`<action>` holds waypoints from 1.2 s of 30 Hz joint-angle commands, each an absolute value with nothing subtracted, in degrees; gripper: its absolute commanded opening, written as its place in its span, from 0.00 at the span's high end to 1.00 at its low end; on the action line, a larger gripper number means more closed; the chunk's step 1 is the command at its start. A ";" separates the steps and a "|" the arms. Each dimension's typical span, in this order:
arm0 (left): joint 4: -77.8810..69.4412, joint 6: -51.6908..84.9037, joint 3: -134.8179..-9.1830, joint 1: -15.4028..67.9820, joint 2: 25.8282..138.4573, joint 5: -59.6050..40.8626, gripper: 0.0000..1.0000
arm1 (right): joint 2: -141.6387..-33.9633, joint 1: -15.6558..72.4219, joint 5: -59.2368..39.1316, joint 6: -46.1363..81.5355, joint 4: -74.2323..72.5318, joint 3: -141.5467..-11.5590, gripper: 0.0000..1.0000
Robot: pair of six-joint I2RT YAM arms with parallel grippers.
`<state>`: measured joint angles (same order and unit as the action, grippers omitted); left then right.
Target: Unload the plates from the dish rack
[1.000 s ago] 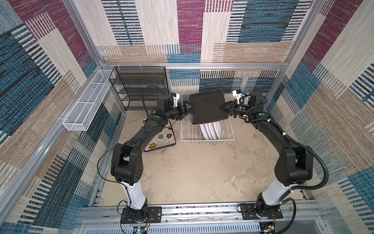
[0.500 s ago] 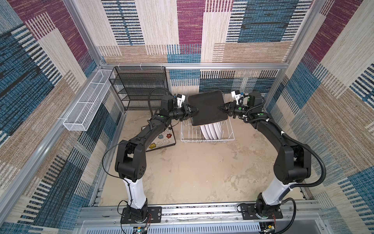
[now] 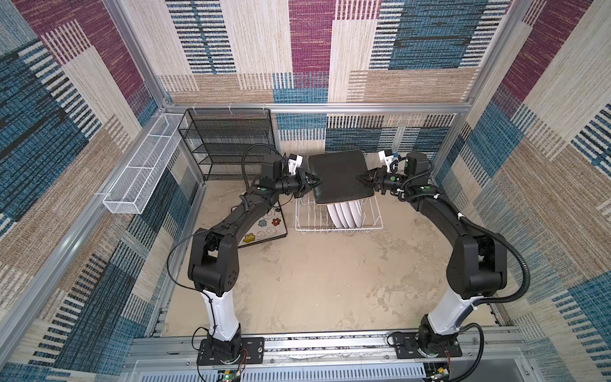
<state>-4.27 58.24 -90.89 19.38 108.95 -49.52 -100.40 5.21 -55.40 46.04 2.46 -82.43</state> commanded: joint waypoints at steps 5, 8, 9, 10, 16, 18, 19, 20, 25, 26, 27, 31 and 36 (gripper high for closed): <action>-6.36 55.26 -92.37 20.83 109.35 -52.37 0.76 | -100.23 5.85 -59.84 45.70 -3.42 -83.34 1.00; -6.47 55.12 -92.63 20.91 109.43 -52.63 0.77 | -100.26 5.89 -60.10 45.55 -3.46 -83.06 1.00; -6.43 55.12 -92.64 20.94 109.45 -52.60 0.78 | -100.27 5.89 -60.12 45.46 -3.39 -83.06 1.00; -6.54 55.12 -92.66 20.90 109.38 -52.63 0.80 | -100.28 5.90 -60.19 45.44 -3.37 -83.01 1.00; -10.53 57.69 -91.66 21.05 109.31 -53.59 0.84 | -101.03 6.06 -61.13 45.49 -3.35 -83.03 1.00; -12.94 59.38 -90.97 21.04 109.35 -53.95 0.81 | -101.20 6.22 -61.22 45.44 -3.47 -83.06 1.00; -13.92 60.09 -90.76 21.16 109.43 -54.10 0.81 | -101.25 6.24 -61.26 45.44 -3.44 -83.03 1.00; -14.72 60.74 -90.47 21.17 109.51 -54.22 0.81 | -101.25 6.29 -61.26 45.44 -3.46 -83.06 1.00; -15.29 61.12 -90.51 21.14 109.69 -54.23 0.81 | -101.51 6.67 -61.52 45.36 -3.60 -83.14 1.00; -15.25 61.08 -90.58 21.16 109.75 -54.23 0.82 | -101.59 6.76 -61.59 45.35 -3.61 -82.99 1.00; -15.21 61.08 -90.61 21.12 109.69 -54.18 0.84 | -101.67 6.84 -61.57 45.35 -3.60 -83.05 1.00; -15.07 61.08 -90.87 21.27 109.69 -54.30 0.99 | -102.30 7.21 -62.12 45.22 -3.52 -83.23 1.00; -14.77 60.82 -90.96 21.32 109.39 -54.49 1.00 | -102.26 7.28 -61.96 44.50 -2.97 -83.41 0.98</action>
